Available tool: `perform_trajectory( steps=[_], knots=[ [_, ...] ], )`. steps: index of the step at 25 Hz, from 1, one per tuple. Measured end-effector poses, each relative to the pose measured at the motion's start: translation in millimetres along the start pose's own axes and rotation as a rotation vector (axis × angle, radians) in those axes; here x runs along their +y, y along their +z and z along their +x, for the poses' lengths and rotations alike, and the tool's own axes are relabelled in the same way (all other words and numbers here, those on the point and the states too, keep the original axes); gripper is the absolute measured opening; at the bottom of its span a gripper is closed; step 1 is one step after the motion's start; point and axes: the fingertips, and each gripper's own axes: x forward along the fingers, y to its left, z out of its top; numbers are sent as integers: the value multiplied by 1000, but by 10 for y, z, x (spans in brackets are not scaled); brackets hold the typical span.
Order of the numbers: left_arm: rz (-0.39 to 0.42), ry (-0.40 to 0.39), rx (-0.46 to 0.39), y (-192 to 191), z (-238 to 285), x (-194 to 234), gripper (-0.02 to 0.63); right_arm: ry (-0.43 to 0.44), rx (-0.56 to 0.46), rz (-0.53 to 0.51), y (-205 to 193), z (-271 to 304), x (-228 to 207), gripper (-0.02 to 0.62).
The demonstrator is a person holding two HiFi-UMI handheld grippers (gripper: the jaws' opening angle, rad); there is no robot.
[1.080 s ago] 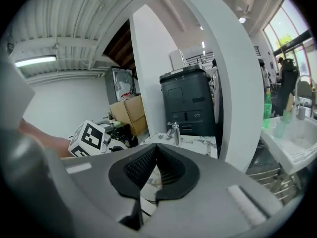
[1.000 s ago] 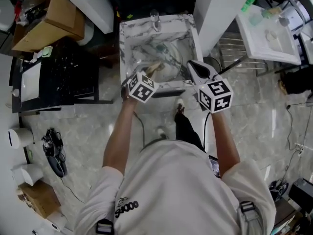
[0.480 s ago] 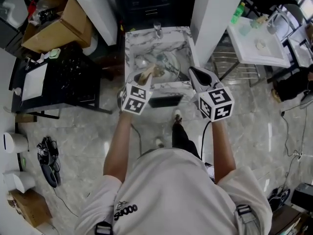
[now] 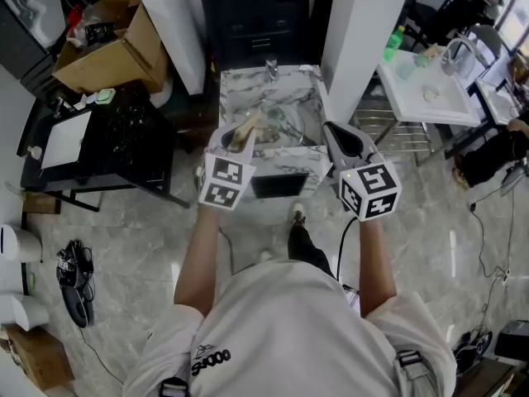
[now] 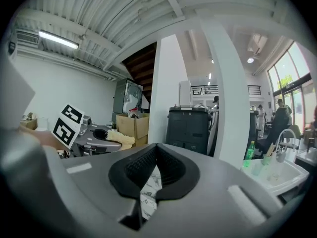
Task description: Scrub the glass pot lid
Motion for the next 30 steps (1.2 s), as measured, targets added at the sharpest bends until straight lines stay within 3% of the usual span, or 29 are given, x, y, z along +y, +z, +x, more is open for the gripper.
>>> perform_trajectory(
  steps=[14,30],
  knots=[
    [38,40,-112,610,-679,-112,58,11,-86,-73,468,-414,344,3],
    [64,85,-212,1059,-966,-44,58,15,-136,-103,750,-510,422,2]
  ],
)
